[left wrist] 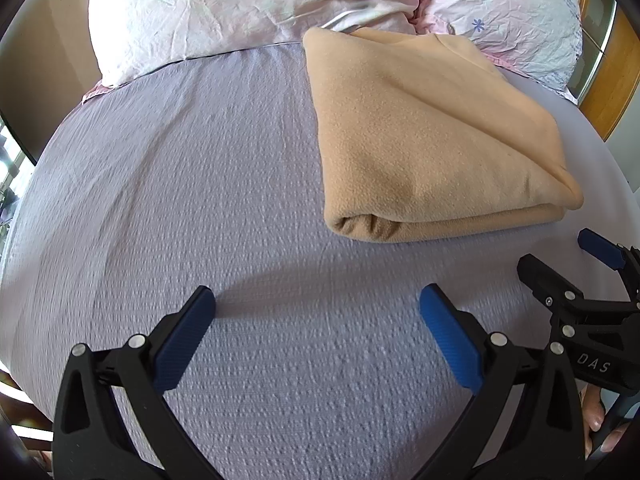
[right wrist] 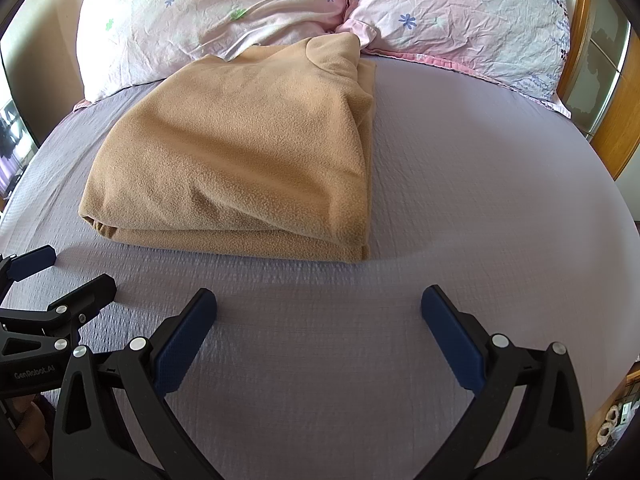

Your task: Fold small clothes

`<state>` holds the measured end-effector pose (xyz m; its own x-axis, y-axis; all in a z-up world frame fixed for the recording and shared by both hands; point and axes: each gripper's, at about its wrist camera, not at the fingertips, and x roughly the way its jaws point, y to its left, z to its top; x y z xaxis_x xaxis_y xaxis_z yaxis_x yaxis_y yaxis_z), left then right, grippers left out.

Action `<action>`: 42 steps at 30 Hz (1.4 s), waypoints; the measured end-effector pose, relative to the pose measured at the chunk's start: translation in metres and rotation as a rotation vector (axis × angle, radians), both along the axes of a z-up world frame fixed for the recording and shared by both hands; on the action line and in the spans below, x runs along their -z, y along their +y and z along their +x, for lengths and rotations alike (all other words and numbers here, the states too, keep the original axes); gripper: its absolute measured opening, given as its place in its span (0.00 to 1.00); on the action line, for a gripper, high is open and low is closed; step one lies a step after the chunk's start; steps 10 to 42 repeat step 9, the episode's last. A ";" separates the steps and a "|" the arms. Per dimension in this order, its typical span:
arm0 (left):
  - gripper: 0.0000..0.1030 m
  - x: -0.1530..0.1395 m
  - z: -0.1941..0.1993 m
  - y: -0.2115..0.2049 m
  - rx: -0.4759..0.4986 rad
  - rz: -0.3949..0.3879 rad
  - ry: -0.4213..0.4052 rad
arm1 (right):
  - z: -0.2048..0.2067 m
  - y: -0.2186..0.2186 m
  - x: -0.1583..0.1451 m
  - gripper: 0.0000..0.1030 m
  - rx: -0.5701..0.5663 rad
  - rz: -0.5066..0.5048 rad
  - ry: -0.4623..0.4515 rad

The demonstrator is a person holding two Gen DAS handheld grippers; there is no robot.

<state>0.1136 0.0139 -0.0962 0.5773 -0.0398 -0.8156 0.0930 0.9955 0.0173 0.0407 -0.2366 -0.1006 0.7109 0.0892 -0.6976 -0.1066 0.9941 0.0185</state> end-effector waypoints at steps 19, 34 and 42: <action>0.98 0.001 -0.002 -0.002 -0.003 0.001 -0.007 | 0.000 0.000 0.000 0.99 0.001 0.000 -0.001; 0.98 0.001 -0.002 -0.002 -0.003 0.001 -0.007 | 0.000 0.000 0.000 0.99 0.001 0.000 -0.001; 0.98 0.001 -0.002 -0.002 -0.003 0.001 -0.007 | 0.000 0.000 0.000 0.99 0.001 0.000 -0.001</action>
